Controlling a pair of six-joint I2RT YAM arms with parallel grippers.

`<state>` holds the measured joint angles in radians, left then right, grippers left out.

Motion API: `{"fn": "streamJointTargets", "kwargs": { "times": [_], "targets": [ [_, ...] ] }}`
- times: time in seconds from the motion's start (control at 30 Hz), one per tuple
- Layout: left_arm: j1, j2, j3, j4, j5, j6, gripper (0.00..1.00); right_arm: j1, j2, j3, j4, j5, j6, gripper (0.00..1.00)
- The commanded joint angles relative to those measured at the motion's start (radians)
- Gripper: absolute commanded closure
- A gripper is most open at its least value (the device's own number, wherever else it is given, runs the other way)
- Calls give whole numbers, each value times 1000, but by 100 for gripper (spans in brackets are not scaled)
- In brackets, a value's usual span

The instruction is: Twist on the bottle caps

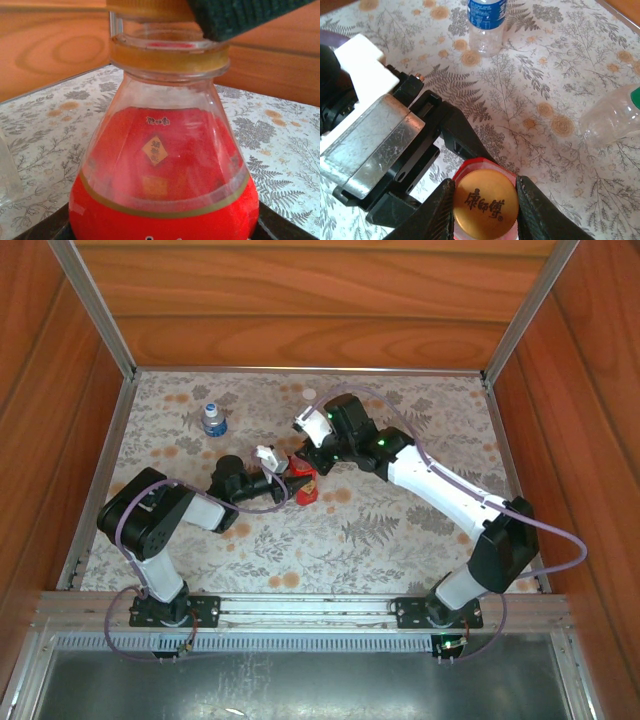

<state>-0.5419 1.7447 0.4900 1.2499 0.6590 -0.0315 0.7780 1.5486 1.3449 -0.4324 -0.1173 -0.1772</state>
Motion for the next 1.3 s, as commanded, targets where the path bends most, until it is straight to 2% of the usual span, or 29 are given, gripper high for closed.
{"fn": "streamJointTargets", "kwargs": {
  "times": [0.0, 0.13, 0.57, 0.9, 1.03, 1.13, 1.17, 1.27],
  "targets": [
    [0, 26, 3, -32, 25, -15, 43, -6, -24, -45, 76, 2, 69, 69],
    [-1, 25, 2, -32, 24, -15, 43, -6, -45, -78, 111, 17, 86, 69],
    [0, 21, -1, -32, 25, -13, 43, -6, -31, -61, 71, -16, 53, 59],
    [1, 18, -3, -32, 24, -12, 43, -6, -85, -66, 67, -7, 12, 35],
    [1, 21, -4, -32, 24, -11, 43, -6, -133, -80, 87, 15, 8, 30],
    [0, 24, -1, -32, 24, -12, 43, -6, -156, -80, 90, 36, 11, 30],
    [1, 26, 0, -32, 25, -12, 43, -6, -159, -78, 87, 42, 15, 32],
    [2, 29, 1, -32, 28, -15, 43, -12, -132, -40, 31, 70, 40, 49]
  ]
}}
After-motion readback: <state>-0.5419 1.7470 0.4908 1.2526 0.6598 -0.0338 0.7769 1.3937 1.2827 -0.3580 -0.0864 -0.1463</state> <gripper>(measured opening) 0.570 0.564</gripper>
